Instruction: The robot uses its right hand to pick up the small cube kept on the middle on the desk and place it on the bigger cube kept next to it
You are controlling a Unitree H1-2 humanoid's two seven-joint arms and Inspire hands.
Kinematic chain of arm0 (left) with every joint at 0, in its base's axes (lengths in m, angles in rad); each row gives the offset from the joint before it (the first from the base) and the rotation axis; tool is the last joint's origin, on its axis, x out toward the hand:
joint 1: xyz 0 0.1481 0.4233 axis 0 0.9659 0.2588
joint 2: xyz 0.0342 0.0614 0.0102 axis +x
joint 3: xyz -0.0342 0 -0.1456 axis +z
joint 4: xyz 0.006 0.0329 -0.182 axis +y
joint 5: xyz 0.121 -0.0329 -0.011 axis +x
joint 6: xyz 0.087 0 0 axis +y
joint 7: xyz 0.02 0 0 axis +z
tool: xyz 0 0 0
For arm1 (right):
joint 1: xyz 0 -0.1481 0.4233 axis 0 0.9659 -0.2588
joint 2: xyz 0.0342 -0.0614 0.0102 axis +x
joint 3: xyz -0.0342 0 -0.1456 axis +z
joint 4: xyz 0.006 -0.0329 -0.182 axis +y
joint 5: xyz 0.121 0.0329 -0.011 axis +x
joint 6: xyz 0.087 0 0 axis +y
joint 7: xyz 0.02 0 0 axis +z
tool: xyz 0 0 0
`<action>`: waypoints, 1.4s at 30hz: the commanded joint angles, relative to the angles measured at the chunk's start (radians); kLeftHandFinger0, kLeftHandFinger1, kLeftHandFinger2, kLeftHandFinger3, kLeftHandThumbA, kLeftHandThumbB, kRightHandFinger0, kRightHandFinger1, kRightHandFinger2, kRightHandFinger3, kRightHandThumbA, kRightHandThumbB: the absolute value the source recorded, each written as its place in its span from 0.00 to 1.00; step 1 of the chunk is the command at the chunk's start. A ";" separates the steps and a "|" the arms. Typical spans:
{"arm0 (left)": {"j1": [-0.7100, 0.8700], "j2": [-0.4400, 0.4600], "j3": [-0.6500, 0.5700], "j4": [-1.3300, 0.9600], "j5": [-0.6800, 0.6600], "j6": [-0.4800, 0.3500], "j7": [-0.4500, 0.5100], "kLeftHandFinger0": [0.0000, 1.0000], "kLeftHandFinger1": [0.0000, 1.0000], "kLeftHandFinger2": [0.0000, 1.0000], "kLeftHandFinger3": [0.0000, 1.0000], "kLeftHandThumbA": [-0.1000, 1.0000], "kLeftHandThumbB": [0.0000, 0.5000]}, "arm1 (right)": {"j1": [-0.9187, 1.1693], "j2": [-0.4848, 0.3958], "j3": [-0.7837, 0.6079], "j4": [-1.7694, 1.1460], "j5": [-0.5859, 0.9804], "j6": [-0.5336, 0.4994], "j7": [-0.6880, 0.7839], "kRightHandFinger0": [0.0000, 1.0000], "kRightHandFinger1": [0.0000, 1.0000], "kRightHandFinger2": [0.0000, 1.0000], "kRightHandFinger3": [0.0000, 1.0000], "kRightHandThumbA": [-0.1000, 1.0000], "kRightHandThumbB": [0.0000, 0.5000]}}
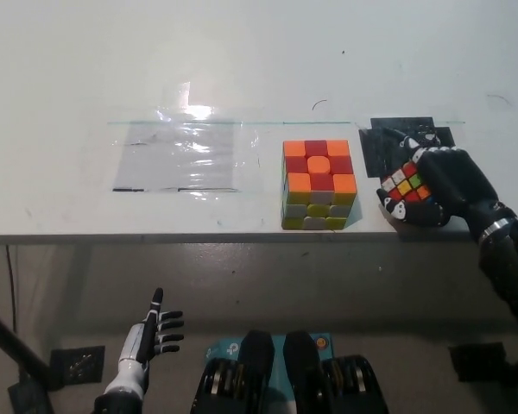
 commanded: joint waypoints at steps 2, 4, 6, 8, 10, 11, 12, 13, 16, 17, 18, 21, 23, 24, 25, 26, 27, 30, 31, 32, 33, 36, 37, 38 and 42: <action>-0.038 0.011 -0.003 -0.007 0.002 -0.031 0.012 0.69 0.65 0.72 0.70 1.00 0.32 | -0.022 -0.004 0.022 0.033 -0.046 -0.063 -0.046 0.00 0.06 0.07 0.02 0.00 0.00; -0.033 0.007 0.002 -0.022 -0.003 -0.025 0.014 0.70 0.64 0.71 0.68 1.00 0.34 | -0.024 0.000 0.024 0.054 -0.062 -0.075 -0.089 0.00 0.18 0.35 0.01 0.00 0.00; -0.034 0.009 0.002 -0.016 -0.007 -0.031 0.005 0.70 0.65 0.71 0.68 1.00 0.33 | -0.019 0.004 0.018 0.052 -0.066 -0.075 -0.113 0.00 0.30 0.56 0.07 0.00 0.00; -0.035 0.009 0.003 -0.016 -0.005 -0.032 0.009 0.69 0.64 0.71 0.68 1.00 0.34 | -0.018 0.008 0.013 0.055 -0.065 -0.082 -0.131 0.00 0.35 0.63 0.09 0.00 0.00; -0.039 0.012 0.004 -0.012 -0.008 -0.035 0.005 0.70 0.64 0.71 0.67 1.00 0.33 | -0.019 0.013 0.011 0.065 -0.072 -0.080 -0.157 0.04 0.39 0.68 0.15 0.00 0.00; -0.040 0.014 -0.001 -0.012 0.000 -0.032 0.007 0.69 0.64 0.71 0.69 1.00 0.33 | -0.019 0.016 0.007 0.071 -0.073 -0.082 -0.176 0.03 0.37 0.65 0.14 0.00 0.00; -0.040 0.014 -0.002 -0.012 0.001 -0.033 0.006 0.69 0.65 0.72 0.69 1.00 0.34 | -0.019 0.018 0.004 0.071 -0.070 -0.082 -0.180 0.02 0.35 0.62 0.13 0.00 0.00; -0.039 0.015 -0.004 -0.012 0.002 -0.035 0.005 0.70 0.65 0.72 0.69 1.00 0.34 | -0.018 0.021 -0.001 0.070 -0.066 -0.081 -0.186 0.01 0.34 0.59 0.12 0.00 0.00; -0.038 0.013 0.002 -0.013 -0.006 -0.035 0.001 0.69 0.65 0.72 0.69 1.00 0.35 | -0.012 0.035 -0.021 0.072 -0.064 -0.081 -0.244 0.00 0.24 0.48 0.11 0.00 0.10; -0.039 0.012 0.002 -0.011 -0.007 -0.033 0.001 0.69 0.65 0.71 0.69 1.00 0.35 | -0.012 0.037 -0.025 0.076 -0.063 -0.084 -0.254 0.00 0.22 0.48 0.07 0.00 0.11; -0.040 0.012 0.003 -0.008 -0.008 -0.031 0.001 0.69 0.65 0.71 0.69 1.00 0.35 | -0.013 0.040 -0.028 0.082 -0.065 -0.088 -0.266 0.00 0.21 0.50 0.09 0.00 0.09; -0.040 0.014 -0.004 -0.005 0.003 -0.038 0.008 0.69 0.65 0.71 0.69 1.00 0.34 | -0.020 0.042 -0.032 0.094 -0.068 -0.095 -0.275 0.00 0.22 0.58 0.20 0.00 0.03; -0.042 0.013 -0.001 -0.003 0.001 -0.032 0.013 0.70 0.66 0.73 0.70 1.00 0.34 | -0.024 0.044 -0.035 0.099 -0.069 -0.101 -0.285 0.00 0.23 0.59 0.31 0.00 0.00; -0.041 0.011 0.002 -0.007 -0.002 -0.030 0.014 0.70 0.66 0.72 0.70 1.00 0.32 | -0.029 0.045 -0.038 0.103 -0.062 -0.110 -0.286 0.00 0.23 0.58 0.31 0.00 0.00; -0.041 0.010 0.002 -0.006 -0.002 -0.032 0.015 0.68 0.64 0.70 0.68 1.00 0.32 | -0.032 0.045 -0.040 0.104 -0.061 -0.116 -0.290 0.00 0.21 0.56 0.30 0.00 0.03; -0.038 0.010 0.001 -0.005 0.000 -0.032 0.016 0.67 0.64 0.70 0.67 1.00 0.32 | -0.029 0.045 -0.041 0.104 -0.059 -0.123 -0.298 0.00 0.20 0.56 0.32 0.00 0.07; -0.038 0.010 0.003 -0.004 -0.006 -0.028 0.007 0.67 0.64 0.70 0.67 1.00 0.34 | -0.032 0.043 -0.040 0.093 -0.066 -0.111 -0.291 0.00 0.21 0.56 0.35 0.00 0.06; -0.036 0.012 -0.003 -0.010 0.001 -0.024 0.007 0.69 0.66 0.73 0.72 1.00 0.33 | -0.043 0.036 -0.034 0.075 -0.090 -0.094 -0.287 0.00 0.19 0.55 0.37 0.00 0.13; -0.030 0.010 0.001 -0.021 -0.001 -0.012 0.012 0.74 0.69 0.76 0.75 1.00 0.36 | -0.056 0.032 -0.040 0.071 -0.076 -0.128 -0.293 0.00 0.16 0.54 0.38 0.00 0.18; -0.029 0.009 0.003 -0.025 -0.003 -0.002 0.013 0.74 0.69 0.77 0.75 1.00 0.36 | -0.059 0.034 -0.043 0.070 -0.070 -0.131 -0.286 0.00 0.17 0.58 0.43 0.00 0.22; -0.027 0.010 0.003 -0.025 -0.006 -0.010 0.006 0.74 0.68 0.75 0.74 1.00 0.34 | -0.065 0.032 -0.046 0.067 -0.069 -0.136 -0.289 0.00 0.17 0.59 0.44 0.00 0.24; -0.030 0.010 0.003 -0.015 -0.001 -0.015 0.016 0.72 0.66 0.72 0.72 1.00 0.36 | -0.079 0.029 -0.059 0.034 -0.062 -0.114 -0.260 0.00 0.15 0.56 0.43 0.00 0.28; -0.028 0.011 0.001 -0.017 -0.001 -0.011 0.012 0.74 0.67 0.73 0.73 1.00 0.35 | -0.093 0.024 -0.065 0.008 -0.061 -0.098 -0.238 0.00 0.11 0.50 0.39 0.00 0.28; -0.026 0.012 0.001 -0.019 0.000 -0.012 0.011 0.75 0.67 0.73 0.73 1.00 0.35 | -0.095 0.025 -0.066 0.003 -0.059 -0.093 -0.231 0.00 0.10 0.48 0.38 0.00 0.29; -0.025 0.010 0.004 -0.016 -0.003 -0.017 0.015 0.72 0.65 0.70 0.70 1.00 0.38 | -0.124 0.023 -0.081 -0.024 -0.039 -0.095 -0.202 0.00 0.13 0.53 0.35 0.00 0.28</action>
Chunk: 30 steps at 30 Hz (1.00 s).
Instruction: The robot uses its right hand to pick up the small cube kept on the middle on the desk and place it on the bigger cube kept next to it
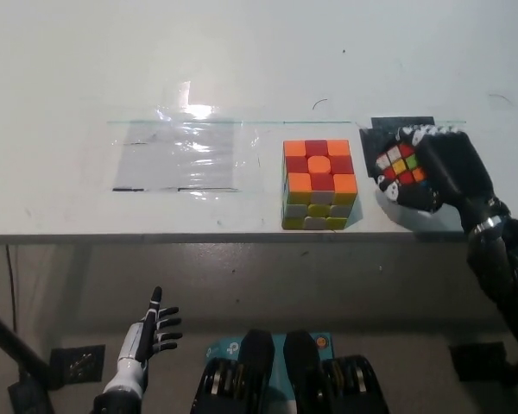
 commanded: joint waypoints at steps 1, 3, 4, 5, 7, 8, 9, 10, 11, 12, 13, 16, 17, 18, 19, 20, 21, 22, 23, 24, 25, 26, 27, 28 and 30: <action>-0.022 0.007 0.004 -0.014 -0.007 -0.019 0.013 0.71 0.64 0.70 0.69 1.00 0.36 | -0.099 -0.023 -0.038 -0.070 0.033 -0.019 0.025 0.00 0.14 0.52 0.34 0.00 0.28; -0.019 0.010 0.003 -0.010 -0.007 -0.012 0.005 0.71 0.65 0.70 0.69 1.00 0.40 | -0.102 -0.024 -0.039 -0.094 0.025 -0.008 0.039 0.00 0.14 0.52 0.34 0.00 0.29; -0.015 0.009 0.002 -0.011 -0.005 -0.009 0.008 0.72 0.66 0.73 0.72 1.00 0.39 | -0.101 -0.024 -0.041 -0.115 0.024 0.008 0.057 0.00 0.17 0.55 0.34 0.00 0.29; -0.014 0.011 -0.007 -0.004 0.008 -0.044 0.015 0.70 0.65 0.71 0.70 1.00 0.33 | -0.115 -0.025 -0.043 -0.133 0.014 0.006 0.056 0.00 0.17 0.54 0.33 0.00 0.31; -0.008 0.010 -0.006 -0.014 0.007 -0.032 0.017 0.74 0.67 0.72 0.71 1.00 0.34 | -0.117 -0.023 -0.047 -0.139 0.015 0.000 0.054 0.00 0.13 0.49 0.31 0.00 0.32; -0.008 0.010 -0.006 -0.014 0.007 -0.032 0.017 0.74 0.67 0.72 0.71 1.00 0.34 | -0.116 -0.023 -0.047 -0.140 0.015 0.000 0.056 0.00 0.13 0.49 0.31 0.00 0.32; -0.005 0.010 -0.001 -0.019 0.000 -0.010 0.012 0.76 0.68 0.73 0.73 1.00 0.38 | -0.126 -0.018 -0.049 -0.155 0.018 0.006 0.067 0.00 0.11 0.46 0.29 0.00 0.34; -0.007 0.009 0.000 -0.011 -0.002 -0.015 0.010 0.76 0.68 0.73 0.73 1.00 0.38 | -0.128 -0.018 -0.049 -0.159 0.018 0.009 0.072 0.00 0.10 0.45 0.29 0.00 0.34; -0.005 0.005 0.002 -0.019 0.000 -0.010 0.023 0.75 0.66 0.70 0.71 1.00 0.36 | -0.137 -0.015 -0.047 -0.174 0.014 -0.003 0.068 0.00 0.11 0.45 0.27 0.00 0.36; -0.002 0.005 0.004 -0.021 -0.003 -0.010 0.020 0.75 0.66 0.70 0.70 1.00 0.36 | -0.139 -0.013 -0.044 -0.175 0.012 -0.006 0.071 0.00 0.11 0.45 0.27 0.00 0.36; -0.001 0.005 0.006 -0.022 -0.008 -0.011 0.013 0.75 0.66 0.70 0.70 1.00 0.38 | -0.141 -0.013 -0.040 -0.185 0.007 -0.005 0.077 0.00 0.12 0.47 0.28 0.00 0.38; 0.012 0.007 -0.002 -0.054 0.002 0.027 0.008 0.79 0.71 0.75 0.76 1.00 0.37 | -0.140 0.001 -0.035 -0.210 0.001 -0.003 0.084 0.00 0.11 0.47 0.29 0.00 0.39; 0.011 0.007 -0.002 -0.051 0.003 0.020 0.012 0.78 0.70 0.75 0.76 1.00 0.35 | -0.138 0.005 -0.035 -0.221 0.005 0.005 0.095 0.00 0.13 0.47 0.29 0.00 0.40; 0.011 0.007 -0.002 -0.051 0.003 0.018 0.014 0.78 0.70 0.74 0.75 1.00 0.35 | -0.136 0.007 -0.036 -0.227 0.006 0.009 0.101 0.00 0.12 0.49 0.31 0.00 0.40; 0.010 0.009 -0.002 -0.036 0.003 -0.001 0.012 0.77 0.68 0.73 0.73 1.00 0.35 | -0.126 0.019 -0.034 -0.239 0.018 0.009 0.111 0.01 0.11 0.50 0.33 0.00 0.42; 0.010 0.007 0.003 -0.036 -0.005 0.005 0.008 0.76 0.67 0.72 0.73 1.00 0.37 | -0.121 0.025 -0.030 -0.240 0.012 0.007 0.108 0.00 0.11 0.53 0.37 0.00 0.45; 0.011 0.007 0.003 -0.036 -0.005 0.005 0.008 0.76 0.67 0.72 0.73 1.00 0.37 | -0.121 0.025 -0.031 -0.241 0.011 0.007 0.110 0.00 0.11 0.54 0.38 0.00 0.45; 0.011 0.008 0.001 -0.040 -0.001 0.009 0.009 0.76 0.67 0.72 0.73 1.00 0.37 | -0.116 0.031 -0.028 -0.244 0.006 0.011 0.114 0.00 0.12 0.54 0.39 0.00 0.48; 0.012 0.008 0.001 -0.042 -0.002 0.010 0.008 0.75 0.67 0.72 0.72 1.00 0.35 | -0.111 0.040 -0.023 -0.246 0.000 0.016 0.115 0.00 0.12 0.56 0.40 0.00 0.49; 0.013 0.009 0.001 -0.045 -0.002 0.012 0.008 0.74 0.66 0.71 0.72 1.00 0.36 | -0.108 0.044 -0.022 -0.248 -0.003 0.018 0.116 0.00 0.13 0.57 0.41 0.00 0.49; 0.011 0.009 0.000 -0.037 0.002 -0.002 0.014 0.70 0.64 0.69 0.69 1.00 0.33 | -0.108 0.048 -0.017 -0.240 0.002 0.002 0.115 0.00 0.13 0.58 0.41 0.00 0.46; 0.009 0.008 0.002 -0.029 -0.003 -0.009 0.010 0.70 0.63 0.68 0.68 1.00 0.36 | -0.103 0.057 -0.011 -0.240 -0.002 0.003 0.118 0.00 0.15 0.59 0.41 0.00 0.48; 0.009 0.009 -0.001 -0.032 0.002 0.001 0.014 0.72 0.64 0.69 0.68 1.00 0.39 | -0.100 0.068 -0.008 -0.235 -0.002 -0.002 0.113 0.00 0.15 0.58 0.41 0.00 0.48; 0.007 0.010 -0.005 -0.028 0.010 -0.003 0.020 0.73 0.66 0.70 0.68 1.00 0.40 | -0.101 0.074 -0.004 -0.226 -0.003 -0.008 0.108 0.00 0.15 0.58 0.41 0.00 0.50; 0.008 0.011 -0.006 -0.031 0.008 -0.013 0.013 0.72 0.66 0.70 0.68 1.00 0.37 | -0.100 0.082 0.005 -0.225 -0.007 0.004 0.123 0.00 0.16 0.58 0.42 0.00 0.50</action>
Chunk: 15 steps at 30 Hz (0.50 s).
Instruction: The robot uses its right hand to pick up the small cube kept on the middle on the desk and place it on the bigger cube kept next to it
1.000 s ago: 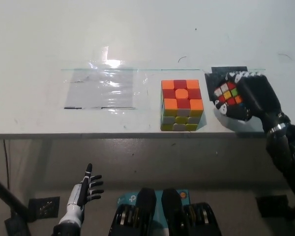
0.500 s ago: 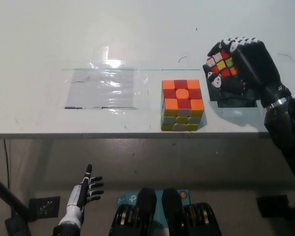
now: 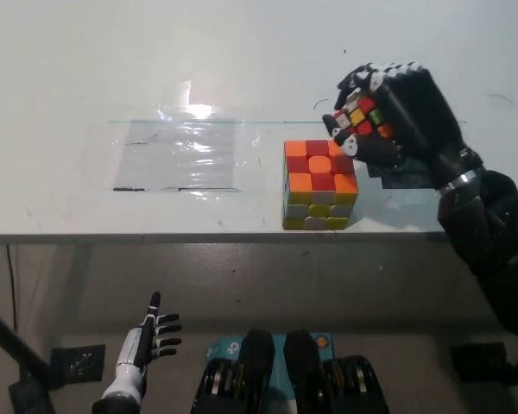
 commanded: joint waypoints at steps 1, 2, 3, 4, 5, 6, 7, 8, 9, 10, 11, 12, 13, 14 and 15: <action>-0.012 0.011 -0.006 -0.011 0.006 -0.021 0.013 0.72 0.65 0.70 0.68 1.00 0.37 | -0.035 0.018 0.008 -0.023 -0.007 -0.005 0.019 0.00 0.18 0.59 0.42 0.00 0.48; -0.016 0.012 -0.008 -0.006 0.011 -0.015 0.020 0.74 0.67 0.72 0.72 1.00 0.37 | -0.038 0.034 0.015 0.000 -0.011 -0.020 -0.003 0.00 0.13 0.56 0.41 0.00 0.47; -0.018 0.013 -0.009 -0.001 0.012 -0.021 0.019 0.74 0.67 0.73 0.74 1.00 0.35 | -0.035 0.038 0.017 0.002 -0.011 -0.015 0.001 0.00 0.15 0.57 0.42 0.00 0.42; -0.020 0.014 -0.008 0.006 0.008 -0.035 0.012 0.73 0.67 0.73 0.74 1.00 0.34 | -0.031 0.041 0.015 -0.004 -0.005 -0.004 0.013 0.00 0.17 0.59 0.44 0.00 0.38; -0.018 0.014 -0.008 0.001 0.009 -0.028 0.014 0.72 0.66 0.72 0.73 1.00 0.36 | -0.030 0.044 0.015 0.000 0.003 -0.005 0.022 0.00 0.17 0.60 0.45 0.00 0.37; -0.020 0.013 -0.007 0.002 0.007 -0.021 0.017 0.71 0.65 0.70 0.70 1.00 0.39 | -0.030 0.043 0.020 0.006 -0.002 -0.013 0.021 0.00 0.19 0.61 0.46 0.00 0.33; -0.020 0.012 -0.006 0.005 0.007 -0.027 0.020 0.69 0.62 0.68 0.67 1.00 0.38 | -0.032 0.044 0.024 0.016 -0.012 -0.024 0.006 0.00 0.19 0.61 0.46 0.00 0.33; -0.020 0.012 -0.005 0.001 0.005 -0.024 0.017 0.69 0.62 0.68 0.67 1.00 0.39 | -0.033 0.045 0.024 0.020 -0.012 -0.026 0.003 0.00 0.18 0.61 0.45 0.00 0.33; -0.019 0.013 -0.006 -0.004 0.003 -0.023 0.008 0.70 0.64 0.70 0.68 1.00 0.37 | -0.034 0.049 0.025 0.026 -0.014 -0.021 0.003 0.00 0.18 0.60 0.45 0.00 0.35; -0.019 0.013 -0.007 -0.005 0.005 -0.023 0.009 0.72 0.65 0.70 0.68 1.00 0.38 | -0.033 0.051 0.024 0.030 -0.011 -0.023 0.001 0.00 0.17 0.59 0.44 0.00 0.38; -0.019 0.013 -0.009 -0.007 0.009 -0.018 0.014 0.72 0.66 0.70 0.68 1.00 0.38 | -0.033 0.054 0.023 0.035 -0.006 -0.029 -0.003 0.00 0.15 0.56 0.42 0.00 0.40; -0.020 0.014 -0.011 -0.001 0.011 -0.022 0.015 0.76 0.68 0.72 0.70 1.00 0.41 | -0.034 0.054 0.026 0.044 -0.011 -0.039 -0.012 0.00 0.15 0.57 0.42 0.00 0.37; -0.021 0.013 -0.009 -0.002 0.011 -0.012 0.019 0.76 0.68 0.72 0.69 1.00 0.44 | -0.036 0.054 0.034 0.067 -0.024 -0.061 -0.034 0.00 0.14 0.56 0.42 0.00 0.36; -0.021 0.012 -0.009 -0.002 0.011 -0.012 0.022 0.76 0.68 0.72 0.68 1.00 0.43 | -0.037 0.054 0.036 0.072 -0.027 -0.064 -0.039 0.00 0.15 0.57 0.42 0.00 0.36; -0.019 0.011 -0.009 -0.007 0.012 -0.012 0.024 0.77 0.69 0.72 0.70 1.00 0.42 | -0.036 0.057 0.038 0.083 -0.032 -0.066 -0.047 0.00 0.13 0.56 0.41 0.00 0.36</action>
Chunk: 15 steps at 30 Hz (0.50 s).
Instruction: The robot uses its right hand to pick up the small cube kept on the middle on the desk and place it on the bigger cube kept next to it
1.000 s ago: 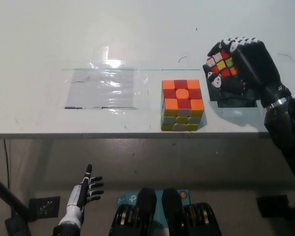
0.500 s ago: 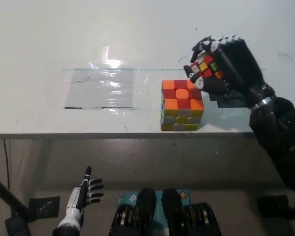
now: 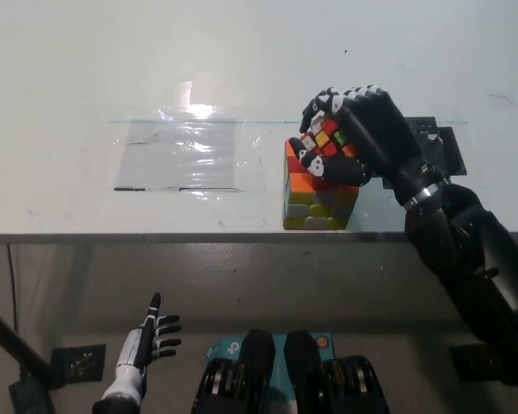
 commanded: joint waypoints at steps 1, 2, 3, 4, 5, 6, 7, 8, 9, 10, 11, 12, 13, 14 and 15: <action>-0.021 0.012 -0.005 -0.007 0.009 -0.019 0.021 0.76 0.66 0.69 0.67 1.00 0.40 | -0.036 0.007 0.004 0.011 -0.018 -0.047 -0.048 0.00 0.14 0.57 0.42 0.00 0.33; -0.024 0.013 -0.003 0.003 0.004 -0.030 0.015 0.75 0.65 0.68 0.66 1.00 0.40 | -0.035 0.010 0.008 0.015 -0.020 -0.039 -0.040 0.00 0.12 0.54 0.38 0.00 0.33; -0.024 0.013 -0.003 0.003 0.004 -0.028 0.014 0.74 0.65 0.68 0.66 1.00 0.40 | -0.035 0.009 0.010 0.018 -0.022 -0.041 -0.043 0.00 0.09 0.50 0.34 0.00 0.33; -0.025 0.014 -0.001 0.000 -0.001 -0.026 0.007 0.73 0.65 0.68 0.66 1.00 0.41 | -0.035 0.011 0.010 0.023 -0.019 -0.047 -0.046 0.00 0.09 0.50 0.32 0.00 0.33; -0.022 0.013 0.000 -0.004 -0.001 -0.029 0.010 0.72 0.64 0.67 0.65 1.00 0.40 | -0.034 0.013 0.013 0.028 -0.025 -0.045 -0.050 0.00 0.09 0.50 0.31 0.00 0.33; -0.025 0.013 -0.001 0.004 0.000 -0.033 0.011 0.70 0.63 0.67 0.65 1.00 0.42 | -0.031 0.014 0.012 0.021 -0.018 -0.030 -0.031 0.00 0.10 0.52 0.32 0.00 0.30; -0.026 0.012 -0.001 0.008 0.000 -0.043 0.011 0.70 0.63 0.68 0.65 1.00 0.41 | -0.031 0.012 0.018 0.025 -0.029 -0.033 -0.037 0.00 0.11 0.54 0.33 0.00 0.30; -0.026 0.012 -0.001 0.009 -0.001 -0.042 0.012 0.69 0.63 0.67 0.65 1.00 0.43 | -0.031 0.012 0.021 0.028 -0.034 -0.036 -0.043 0.00 0.10 0.54 0.33 0.00 0.33; -0.029 0.013 0.000 0.009 -0.001 -0.040 0.012 0.69 0.62 0.67 0.64 1.00 0.43 | -0.032 0.011 0.023 0.031 -0.040 -0.039 -0.053 0.00 0.10 0.54 0.33 0.00 0.33; -0.030 0.018 -0.009 0.004 0.011 -0.030 0.013 0.75 0.68 0.71 0.67 1.00 0.41 | -0.028 0.010 0.027 0.035 -0.043 -0.043 -0.059 0.00 0.10 0.55 0.34 0.00 0.34; -0.030 0.019 -0.010 0.002 0.013 -0.029 0.014 0.74 0.68 0.72 0.68 1.00 0.40 | -0.027 0.010 0.029 0.039 -0.044 -0.044 -0.062 0.00 0.12 0.58 0.36 0.00 0.35; -0.029 0.019 -0.011 0.001 0.014 -0.028 0.015 0.73 0.67 0.72 0.69 1.00 0.40 | -0.027 0.010 0.030 0.042 -0.045 -0.046 -0.064 0.00 0.15 0.62 0.39 0.00 0.29; -0.028 0.018 -0.008 -0.009 0.006 -0.021 0.006 0.75 0.69 0.74 0.72 1.00 0.38 | -0.025 0.010 0.029 0.043 -0.044 -0.045 -0.065 0.00 0.16 0.62 0.43 0.00 0.30; -0.028 0.018 -0.010 -0.008 0.010 -0.025 0.011 0.74 0.67 0.73 0.72 1.00 0.38 | -0.022 0.011 0.028 0.037 -0.039 -0.032 -0.051 0.00 0.16 0.58 0.46 0.00 0.20; -0.027 0.019 -0.010 -0.010 0.009 -0.021 0.009 0.74 0.68 0.74 0.76 1.00 0.40 | -0.020 0.019 0.021 0.042 -0.017 -0.028 -0.036 0.00 0.10 0.50 0.57 0.00 0.03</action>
